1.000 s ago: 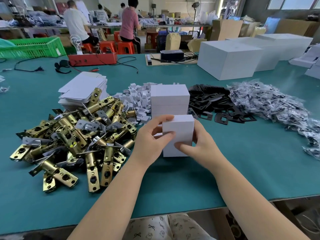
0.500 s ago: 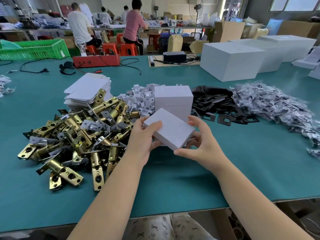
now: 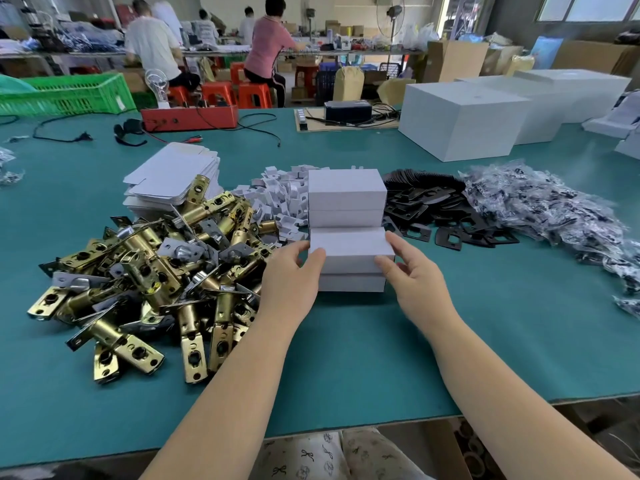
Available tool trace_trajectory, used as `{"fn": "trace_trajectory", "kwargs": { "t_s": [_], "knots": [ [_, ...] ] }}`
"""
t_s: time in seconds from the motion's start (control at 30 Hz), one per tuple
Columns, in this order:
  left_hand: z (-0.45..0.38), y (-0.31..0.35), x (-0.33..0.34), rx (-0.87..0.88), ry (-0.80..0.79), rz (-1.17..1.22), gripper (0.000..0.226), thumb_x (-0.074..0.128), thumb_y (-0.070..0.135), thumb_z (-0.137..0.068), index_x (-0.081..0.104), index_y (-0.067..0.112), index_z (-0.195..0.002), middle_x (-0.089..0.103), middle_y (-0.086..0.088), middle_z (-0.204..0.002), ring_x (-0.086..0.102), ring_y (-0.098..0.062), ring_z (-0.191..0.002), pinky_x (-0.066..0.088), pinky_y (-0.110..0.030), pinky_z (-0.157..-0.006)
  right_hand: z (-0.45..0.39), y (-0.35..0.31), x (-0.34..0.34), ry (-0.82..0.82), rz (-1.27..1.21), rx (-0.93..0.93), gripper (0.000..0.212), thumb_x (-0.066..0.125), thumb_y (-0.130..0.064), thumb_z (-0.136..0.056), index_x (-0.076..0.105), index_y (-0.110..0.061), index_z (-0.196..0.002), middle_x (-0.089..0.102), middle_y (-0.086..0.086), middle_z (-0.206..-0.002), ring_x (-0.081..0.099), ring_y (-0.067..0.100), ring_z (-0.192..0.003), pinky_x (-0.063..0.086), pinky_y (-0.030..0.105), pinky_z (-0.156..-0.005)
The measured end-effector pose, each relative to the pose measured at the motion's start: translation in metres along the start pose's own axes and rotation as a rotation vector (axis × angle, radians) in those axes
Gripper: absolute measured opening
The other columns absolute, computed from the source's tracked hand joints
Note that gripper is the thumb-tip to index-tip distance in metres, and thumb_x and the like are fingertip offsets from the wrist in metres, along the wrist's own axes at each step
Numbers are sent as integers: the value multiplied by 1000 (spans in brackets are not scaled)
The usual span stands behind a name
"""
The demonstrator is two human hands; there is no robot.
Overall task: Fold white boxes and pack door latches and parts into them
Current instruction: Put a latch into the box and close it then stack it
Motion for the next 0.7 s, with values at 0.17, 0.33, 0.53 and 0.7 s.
{"fn": "trace_trajectory", "kwargs": {
  "t_s": [0.17,0.33,0.53,0.7],
  "knots": [
    [5,-4,16,-69,-108,91,22,43,20,-99,61,32,-101,65,3,-109,56,-14,-99,43,-27,-80,-1,1,4,-35,-9,20,57,64,-23,-91,41,-33,-142,52,-31,-118,50,-12,-109,38,6,-87],
    [6,-2,13,-83,-66,191,35,40,13,-100,62,39,-92,64,8,-96,49,-9,-84,38,-23,-70,3,-1,11,-79,192,-7,61,64,-17,-87,42,-51,-133,62,-30,-100,57,-11,-90,40,1,-66],
    [6,-4,11,-128,-44,310,39,38,7,-100,67,32,-92,69,11,-96,56,-6,-85,42,-15,-68,6,-11,16,-66,434,-61,54,59,-30,-90,35,-39,-138,65,-8,-101,60,17,-92,50,35,-79],
    [6,-5,14,-158,-100,357,42,41,5,-98,67,36,-87,69,31,-80,59,17,-71,43,-3,-61,5,-8,17,-61,442,-64,54,57,-28,-92,34,-34,-140,65,-7,-103,58,17,-94,41,29,-71]
  ]
}}
Point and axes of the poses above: each hand's wrist, its own z-axis away from the middle knuckle, its own x-axis out of the palm, y = z × x, the point moved 10 cm from there along -z, towards the middle knuckle
